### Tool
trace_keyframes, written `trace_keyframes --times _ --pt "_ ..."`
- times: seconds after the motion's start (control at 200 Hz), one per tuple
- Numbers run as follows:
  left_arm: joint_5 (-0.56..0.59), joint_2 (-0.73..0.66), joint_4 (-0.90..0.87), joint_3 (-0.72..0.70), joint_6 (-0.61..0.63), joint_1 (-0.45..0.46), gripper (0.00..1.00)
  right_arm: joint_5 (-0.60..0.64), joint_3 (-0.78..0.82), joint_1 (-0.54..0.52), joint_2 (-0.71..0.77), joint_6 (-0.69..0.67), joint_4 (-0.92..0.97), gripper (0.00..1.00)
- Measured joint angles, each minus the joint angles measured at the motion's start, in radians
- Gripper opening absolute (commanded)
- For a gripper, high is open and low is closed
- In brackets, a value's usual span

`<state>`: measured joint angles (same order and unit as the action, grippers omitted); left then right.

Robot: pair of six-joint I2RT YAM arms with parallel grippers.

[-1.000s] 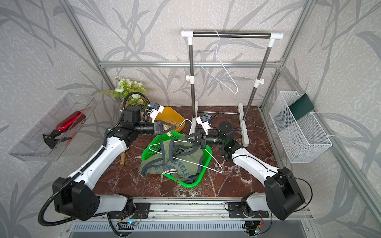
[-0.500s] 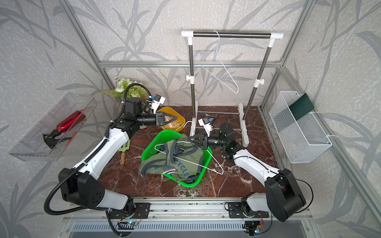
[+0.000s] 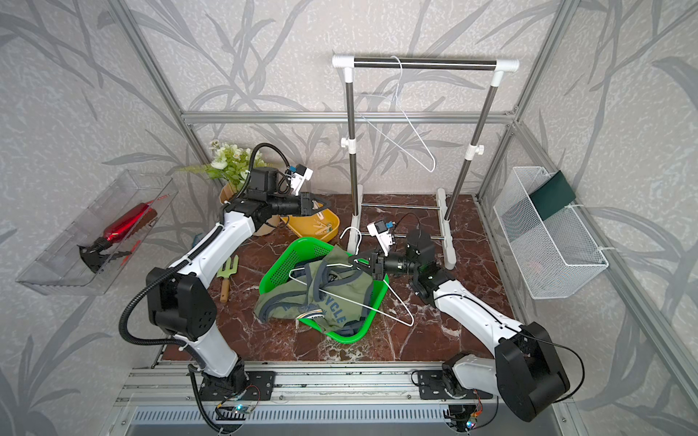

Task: Remove the clothespins securing tank tops to the hanger
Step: Place the clothespin in the storage box.

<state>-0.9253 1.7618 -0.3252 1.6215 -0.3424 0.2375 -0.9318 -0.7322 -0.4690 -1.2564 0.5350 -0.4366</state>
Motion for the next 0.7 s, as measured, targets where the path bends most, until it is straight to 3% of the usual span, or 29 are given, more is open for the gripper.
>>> trace_keyframes --times 0.28,0.7 --pt "0.097 0.196 -0.004 0.154 0.032 -0.026 0.0 0.004 0.002 0.0 -0.001 0.006 -0.007 0.0" --pt "0.244 0.478 0.081 0.314 -0.059 -0.1 0.0 0.015 0.012 0.008 0.001 -0.024 0.038 0.0"
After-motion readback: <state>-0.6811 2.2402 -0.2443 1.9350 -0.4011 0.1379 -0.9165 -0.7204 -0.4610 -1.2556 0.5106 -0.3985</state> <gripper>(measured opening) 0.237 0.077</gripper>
